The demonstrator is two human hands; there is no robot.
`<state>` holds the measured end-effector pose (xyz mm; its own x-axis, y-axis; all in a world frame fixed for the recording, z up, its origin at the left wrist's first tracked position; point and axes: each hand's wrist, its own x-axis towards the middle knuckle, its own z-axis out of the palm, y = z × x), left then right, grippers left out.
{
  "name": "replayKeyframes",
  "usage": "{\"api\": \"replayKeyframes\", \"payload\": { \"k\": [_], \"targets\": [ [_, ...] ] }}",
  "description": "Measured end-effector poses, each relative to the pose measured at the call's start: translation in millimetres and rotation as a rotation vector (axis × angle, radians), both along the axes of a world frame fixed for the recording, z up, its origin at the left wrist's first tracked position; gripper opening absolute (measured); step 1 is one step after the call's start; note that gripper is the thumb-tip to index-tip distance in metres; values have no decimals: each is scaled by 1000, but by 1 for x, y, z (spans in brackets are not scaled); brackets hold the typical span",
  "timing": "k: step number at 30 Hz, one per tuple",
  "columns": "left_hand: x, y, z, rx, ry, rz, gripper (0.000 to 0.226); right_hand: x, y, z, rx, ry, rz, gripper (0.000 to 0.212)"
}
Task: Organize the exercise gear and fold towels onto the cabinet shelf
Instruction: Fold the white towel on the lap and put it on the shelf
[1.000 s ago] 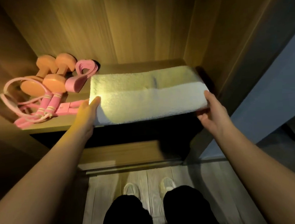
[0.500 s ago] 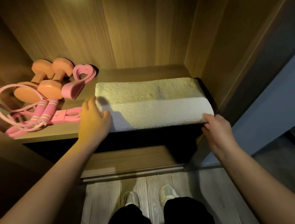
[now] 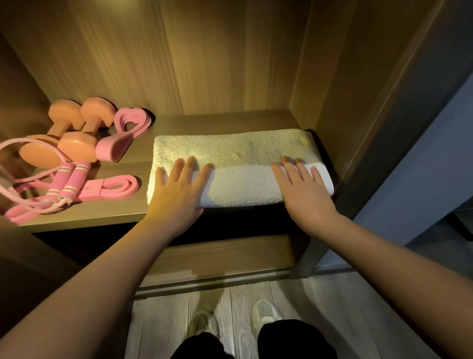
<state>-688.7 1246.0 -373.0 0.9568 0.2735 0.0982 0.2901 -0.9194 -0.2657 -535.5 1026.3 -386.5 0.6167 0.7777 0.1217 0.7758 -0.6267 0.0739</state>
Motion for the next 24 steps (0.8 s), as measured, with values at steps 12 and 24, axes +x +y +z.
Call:
{"api": "replayKeyframes", "payload": {
  "k": [12, 24],
  "targets": [
    [76, 29, -1, -110, 48, 56, 95, 73, 43, 3, -228, -13, -86, 89],
    [143, 82, -5, -60, -60, 32, 92, 136, 98, 5, -82, -111, -84, 68]
  ]
}}
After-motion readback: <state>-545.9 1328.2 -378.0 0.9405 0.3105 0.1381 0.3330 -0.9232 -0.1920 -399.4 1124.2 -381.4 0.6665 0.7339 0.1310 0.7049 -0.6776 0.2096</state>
